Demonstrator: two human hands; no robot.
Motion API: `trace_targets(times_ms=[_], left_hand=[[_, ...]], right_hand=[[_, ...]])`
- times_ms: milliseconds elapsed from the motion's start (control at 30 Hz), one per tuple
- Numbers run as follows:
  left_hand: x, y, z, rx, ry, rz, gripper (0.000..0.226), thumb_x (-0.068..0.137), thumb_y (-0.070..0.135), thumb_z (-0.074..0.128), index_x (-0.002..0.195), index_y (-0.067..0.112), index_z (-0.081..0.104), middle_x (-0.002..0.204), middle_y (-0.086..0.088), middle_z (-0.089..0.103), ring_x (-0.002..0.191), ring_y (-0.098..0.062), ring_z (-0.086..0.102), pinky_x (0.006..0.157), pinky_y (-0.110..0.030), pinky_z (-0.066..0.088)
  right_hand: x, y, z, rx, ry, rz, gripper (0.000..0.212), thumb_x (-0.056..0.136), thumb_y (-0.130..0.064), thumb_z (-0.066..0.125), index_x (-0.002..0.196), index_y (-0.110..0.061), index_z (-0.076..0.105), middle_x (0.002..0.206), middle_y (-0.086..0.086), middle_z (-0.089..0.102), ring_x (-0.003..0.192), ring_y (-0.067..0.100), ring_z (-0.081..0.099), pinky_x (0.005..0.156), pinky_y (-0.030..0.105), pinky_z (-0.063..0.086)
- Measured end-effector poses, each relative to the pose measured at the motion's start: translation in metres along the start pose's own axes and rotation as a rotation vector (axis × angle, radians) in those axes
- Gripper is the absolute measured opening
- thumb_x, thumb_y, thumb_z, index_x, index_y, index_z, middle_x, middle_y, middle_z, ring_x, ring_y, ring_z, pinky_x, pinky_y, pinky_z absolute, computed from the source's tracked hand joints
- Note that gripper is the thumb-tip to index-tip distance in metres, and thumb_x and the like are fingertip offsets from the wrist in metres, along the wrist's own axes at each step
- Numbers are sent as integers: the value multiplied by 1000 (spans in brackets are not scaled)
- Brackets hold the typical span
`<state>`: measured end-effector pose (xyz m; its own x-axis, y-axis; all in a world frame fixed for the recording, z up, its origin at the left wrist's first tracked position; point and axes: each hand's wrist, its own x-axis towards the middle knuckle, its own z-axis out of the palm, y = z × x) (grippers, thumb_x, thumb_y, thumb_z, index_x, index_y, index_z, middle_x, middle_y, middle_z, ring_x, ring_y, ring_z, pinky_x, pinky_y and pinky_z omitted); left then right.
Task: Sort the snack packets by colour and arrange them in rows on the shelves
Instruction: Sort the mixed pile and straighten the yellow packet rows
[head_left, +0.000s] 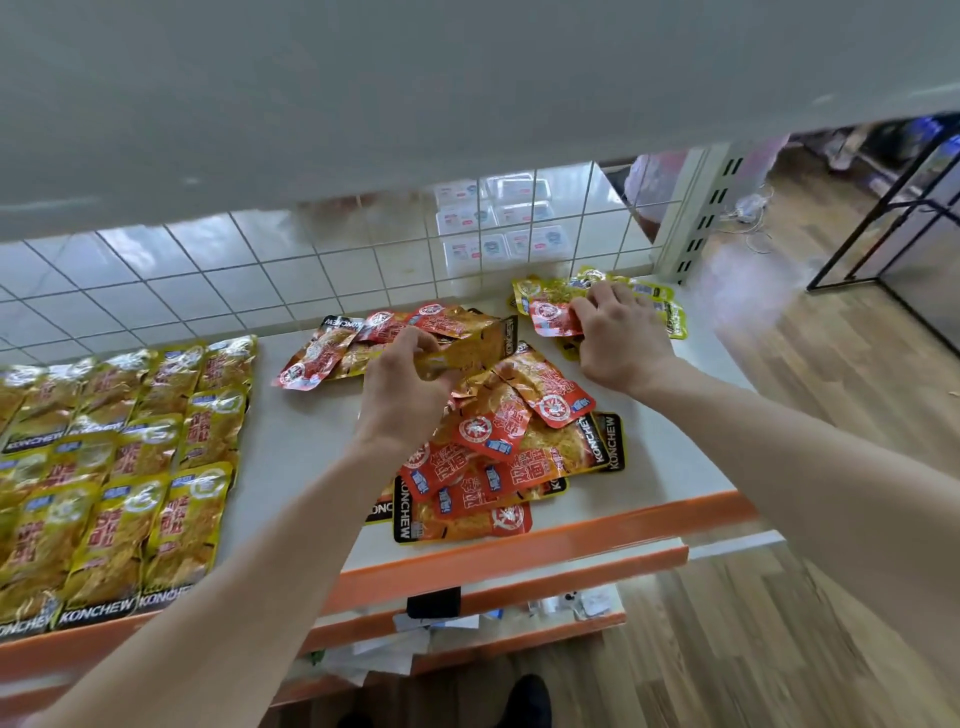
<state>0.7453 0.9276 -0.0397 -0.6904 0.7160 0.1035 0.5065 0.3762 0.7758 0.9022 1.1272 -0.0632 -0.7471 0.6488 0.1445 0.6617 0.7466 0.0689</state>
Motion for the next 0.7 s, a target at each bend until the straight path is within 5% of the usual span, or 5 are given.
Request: trace_targets(times_ms=[200, 367, 467, 633, 700], left_hand=[[-11, 9, -23, -439, 64, -97, 26, 80, 4, 80, 94, 22, 67, 78, 9, 68, 68, -4, 63, 65, -23, 54], [-23, 9, -50, -681, 83, -101, 29, 79, -12, 72, 92, 14, 75, 78, 10, 74, 78, -7, 70, 72, -21, 54], [-33, 1, -67, -675, 95, -95, 36, 81, -10, 71, 84, 25, 78, 84, 5, 74, 82, -12, 69, 77, -29, 57], [-47, -24, -100, -670, 114, -148, 28, 84, -4, 73, 96, 21, 74, 87, 7, 76, 89, -15, 72, 76, -33, 61], [-52, -37, -112, -661, 124, -162, 27, 83, -1, 75, 100, 19, 72, 91, 3, 76, 90, -18, 73, 74, -33, 61]], right_hand=[[6, 4, 0, -21, 139, -39, 29, 78, -11, 70, 105, -3, 62, 107, 18, 58, 101, 39, 55, 78, 47, 48], [-6, -21, -11, 269, 480, -78, 20, 89, -7, 64, 108, -4, 67, 101, 15, 61, 93, 40, 57, 74, 48, 49], [-19, -50, -21, 480, 576, -155, 17, 96, -11, 61, 109, -5, 70, 101, 11, 66, 93, 35, 58, 79, 44, 50], [-47, -106, -50, 900, 410, -105, 16, 87, -5, 72, 103, -5, 71, 91, -6, 65, 80, 0, 53, 74, 4, 39], [-55, -126, -56, 1048, 265, -28, 17, 85, -14, 76, 101, -11, 70, 90, -7, 70, 77, 6, 61, 73, 14, 46]])
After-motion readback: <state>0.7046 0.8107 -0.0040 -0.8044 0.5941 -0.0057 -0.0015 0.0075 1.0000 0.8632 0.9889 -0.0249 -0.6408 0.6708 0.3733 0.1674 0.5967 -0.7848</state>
